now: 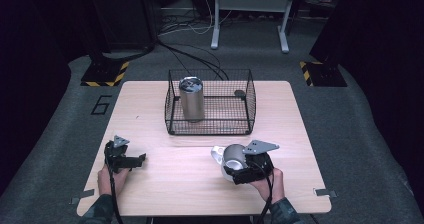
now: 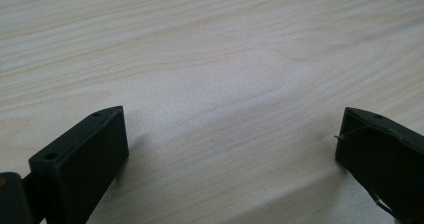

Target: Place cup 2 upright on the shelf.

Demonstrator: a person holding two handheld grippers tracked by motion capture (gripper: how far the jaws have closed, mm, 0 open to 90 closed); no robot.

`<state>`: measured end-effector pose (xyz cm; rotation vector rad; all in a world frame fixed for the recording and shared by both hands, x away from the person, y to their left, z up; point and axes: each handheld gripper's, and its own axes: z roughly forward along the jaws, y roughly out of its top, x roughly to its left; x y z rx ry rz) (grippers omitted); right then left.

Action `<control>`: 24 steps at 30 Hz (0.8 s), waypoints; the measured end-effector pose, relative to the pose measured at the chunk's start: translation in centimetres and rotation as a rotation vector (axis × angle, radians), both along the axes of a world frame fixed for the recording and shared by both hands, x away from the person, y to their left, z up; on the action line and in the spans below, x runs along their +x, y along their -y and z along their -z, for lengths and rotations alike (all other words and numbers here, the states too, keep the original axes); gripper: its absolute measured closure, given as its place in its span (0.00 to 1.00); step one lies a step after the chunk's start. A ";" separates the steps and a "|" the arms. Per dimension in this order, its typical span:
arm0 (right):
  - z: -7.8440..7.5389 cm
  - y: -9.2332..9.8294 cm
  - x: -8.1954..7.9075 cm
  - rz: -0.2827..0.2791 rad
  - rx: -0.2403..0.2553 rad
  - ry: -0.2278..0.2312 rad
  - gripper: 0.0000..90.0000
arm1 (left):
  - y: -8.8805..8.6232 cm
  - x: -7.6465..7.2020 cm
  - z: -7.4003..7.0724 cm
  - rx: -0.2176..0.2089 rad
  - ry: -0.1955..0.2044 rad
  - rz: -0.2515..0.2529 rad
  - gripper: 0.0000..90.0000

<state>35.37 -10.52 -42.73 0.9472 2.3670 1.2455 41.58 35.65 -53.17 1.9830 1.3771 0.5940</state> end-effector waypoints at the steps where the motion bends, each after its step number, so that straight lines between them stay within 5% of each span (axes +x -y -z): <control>1: -0.1 0.1 0.1 -0.003 -0.007 -0.001 0.07 | 0.0 0.0 0.0 0.000 0.000 0.000 0.00; 24: -3.7 0.9 2.2 0.031 -0.016 0.000 0.07 | 0.1 0.0 0.0 -0.001 -0.003 -0.002 0.00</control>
